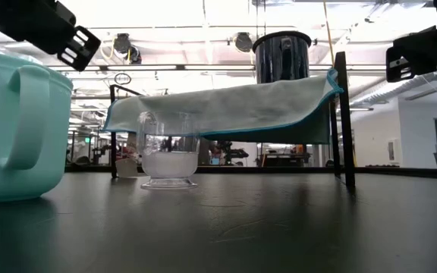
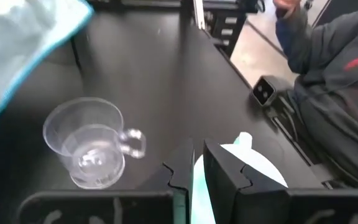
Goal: Stack small to large cups/mugs on shelf
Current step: Put the light blue mug on the shelf
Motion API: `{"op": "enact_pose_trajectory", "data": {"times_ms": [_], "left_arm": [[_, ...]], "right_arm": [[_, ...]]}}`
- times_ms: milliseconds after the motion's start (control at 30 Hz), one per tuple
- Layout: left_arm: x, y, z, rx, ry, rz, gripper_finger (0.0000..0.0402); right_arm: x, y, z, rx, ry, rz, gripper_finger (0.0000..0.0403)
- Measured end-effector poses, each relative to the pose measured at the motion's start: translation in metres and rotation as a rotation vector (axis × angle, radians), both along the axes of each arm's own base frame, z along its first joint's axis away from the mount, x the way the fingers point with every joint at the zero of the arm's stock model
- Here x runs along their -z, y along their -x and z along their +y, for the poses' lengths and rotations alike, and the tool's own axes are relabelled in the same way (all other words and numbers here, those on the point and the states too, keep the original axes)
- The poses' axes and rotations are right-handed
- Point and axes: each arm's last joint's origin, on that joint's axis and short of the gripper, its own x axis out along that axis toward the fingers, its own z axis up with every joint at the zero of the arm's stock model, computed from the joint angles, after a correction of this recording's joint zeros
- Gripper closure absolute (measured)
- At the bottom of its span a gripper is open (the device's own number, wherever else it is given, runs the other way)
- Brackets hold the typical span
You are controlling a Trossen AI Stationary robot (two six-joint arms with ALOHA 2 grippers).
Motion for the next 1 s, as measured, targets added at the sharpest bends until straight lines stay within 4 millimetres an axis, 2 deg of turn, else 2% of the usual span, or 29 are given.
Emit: {"op": "enact_pose_trajectory", "data": {"times_ms": [133,433,700,1000], "left_arm": [[0.0,-0.005,-0.006,-0.027,-0.003,0.061,0.0364],[-0.001,-0.018,-0.018,-0.057,-0.132,0.285,0.0364],[-0.012,-0.025,-0.021,-0.079,-0.121,0.318,0.0364],[-0.012,-0.024,-0.023,-0.03,-0.05,0.359,0.0364]], "right_arm": [[0.0,0.0,0.0,0.0,0.001,0.0,0.0403],[0.0,0.0,0.0,0.0,0.0,0.0,0.0403],[0.0,0.0,0.0,0.0,0.0,0.001,0.0403],[0.001,0.0,0.0,0.0,-0.004,0.007,0.0403]]}}
